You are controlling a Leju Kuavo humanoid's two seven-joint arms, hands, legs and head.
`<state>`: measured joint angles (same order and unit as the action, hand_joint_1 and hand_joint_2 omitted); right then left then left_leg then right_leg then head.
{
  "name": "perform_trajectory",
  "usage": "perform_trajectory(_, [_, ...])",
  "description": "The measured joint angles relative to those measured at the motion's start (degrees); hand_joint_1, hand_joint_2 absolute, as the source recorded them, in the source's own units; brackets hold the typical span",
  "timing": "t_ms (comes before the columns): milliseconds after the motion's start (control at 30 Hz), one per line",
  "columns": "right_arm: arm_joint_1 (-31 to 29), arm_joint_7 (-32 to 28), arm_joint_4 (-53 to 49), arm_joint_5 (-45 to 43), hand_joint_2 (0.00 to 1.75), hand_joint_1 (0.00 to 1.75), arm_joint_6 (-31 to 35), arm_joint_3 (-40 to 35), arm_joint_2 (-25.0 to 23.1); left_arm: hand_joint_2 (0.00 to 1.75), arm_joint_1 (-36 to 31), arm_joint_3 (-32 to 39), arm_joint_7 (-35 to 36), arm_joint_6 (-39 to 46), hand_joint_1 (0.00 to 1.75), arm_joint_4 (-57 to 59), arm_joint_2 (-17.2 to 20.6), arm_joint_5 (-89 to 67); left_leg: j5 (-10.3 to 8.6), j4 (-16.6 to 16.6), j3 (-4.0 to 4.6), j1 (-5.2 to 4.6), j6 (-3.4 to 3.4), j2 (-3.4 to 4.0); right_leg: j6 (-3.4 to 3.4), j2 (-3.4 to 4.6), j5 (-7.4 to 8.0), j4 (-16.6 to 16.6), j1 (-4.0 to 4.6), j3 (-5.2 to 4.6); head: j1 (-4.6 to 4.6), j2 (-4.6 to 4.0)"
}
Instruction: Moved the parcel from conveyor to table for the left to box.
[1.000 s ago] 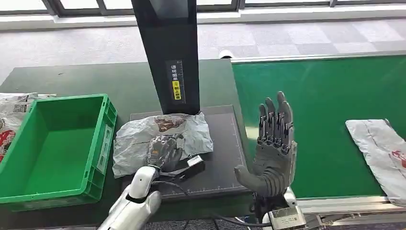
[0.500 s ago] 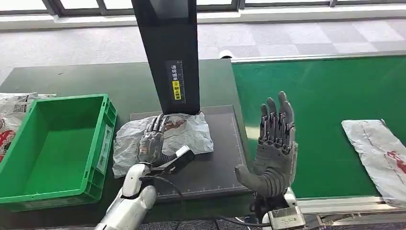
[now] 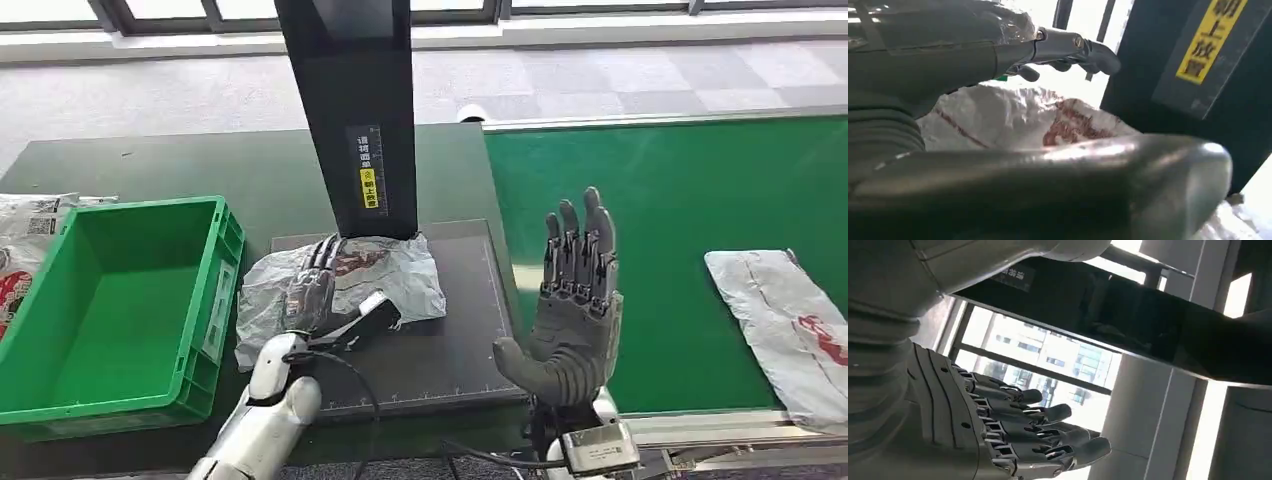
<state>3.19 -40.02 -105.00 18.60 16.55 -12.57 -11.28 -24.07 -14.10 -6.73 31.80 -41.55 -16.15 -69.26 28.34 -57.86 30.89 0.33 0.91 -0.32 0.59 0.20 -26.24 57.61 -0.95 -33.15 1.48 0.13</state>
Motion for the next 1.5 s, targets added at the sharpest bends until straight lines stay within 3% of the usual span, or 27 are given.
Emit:
perform_trajectory(100, [-0.3,0.0,0.2,-0.1,1.75,0.0,-0.2,0.0,0.0,0.0,-0.6,0.0,0.9,-1.9,0.0,1.0,0.1,-0.9,0.0,0.0,0.0,0.0,0.0,-0.01,0.0,0.0,0.0,0.0,0.0,0.0,-0.02,0.0])
perform_trajectory(300, [-1.5,0.0,1.4,-0.8,1.75,0.0,-1.4,0.0,0.0,0.0,-3.1,-0.6,4.5,-14.1,0.0,7.5,0.2,-8.2,0.0,0.0,-0.01,0.0,0.0,0.0,0.0,0.0,0.0,0.0,0.0,0.0,-0.02,0.0])
perform_trajectory(333, [-1.7,0.0,1.8,-1.0,1.75,0.0,-1.2,0.0,0.0,1.75,-3.4,-0.9,4.3,-15.4,0.0,8.8,0.2,-9.0,0.0,0.0,-0.01,0.0,0.0,-0.01,0.0,-0.01,0.0,0.0,0.0,0.02,0.0,0.0])
perform_trajectory(867, [-3.3,0.0,4.5,-2.6,1.75,0.0,0.9,0.0,0.8,1.75,-7.0,-2.0,1.5,-16.6,0.02,14.8,0.2,-8.9,-0.05,0.0,-0.23,-0.01,-0.06,-0.1,0.01,-0.14,0.0,0.0,-0.01,0.5,-0.02,0.0])
perform_trajectory(900, [-3.3,0.0,4.6,-2.7,1.75,0.0,1.0,0.0,0.8,1.75,-7.1,-2.0,1.3,-16.4,1.29,14.8,0.2,-8.8,-0.05,0.0,-0.25,-0.01,-0.06,-0.1,0.01,-0.14,0.0,0.0,-0.01,0.51,-0.02,0.0])
perform_trajectory(933, [-3.3,0.0,4.6,-2.7,1.75,0.0,1.1,0.0,0.9,1.75,-7.1,-2.1,1.2,-16.1,1.75,14.8,0.2,-8.6,-0.05,0.0,-0.33,-0.01,-0.06,-0.1,0.01,-0.14,0.0,0.0,-0.01,0.51,-0.02,0.0])
perform_trajectory(1367, [-3.7,0.0,4.7,-2.2,1.75,0.0,0.7,-0.1,1.2,1.75,-4.9,-2.2,0.1,-0.8,1.75,9.6,0.1,-5.5,-0.11,0.0,-0.21,0.0,-0.02,-0.07,-0.02,-0.1,0.08,0.0,0.01,0.27,-0.02,0.0])
perform_trajectory(1500, [-4.4,0.0,4.8,-1.4,1.75,0.0,-0.4,-0.1,1.1,1.75,-4.7,-1.9,-0.3,0.2,1.75,7.4,0.1,-5.0,-0.11,0.0,-0.16,0.0,-0.02,-0.07,-0.02,-0.09,0.08,0.0,0.0,0.21,0.0,0.0])
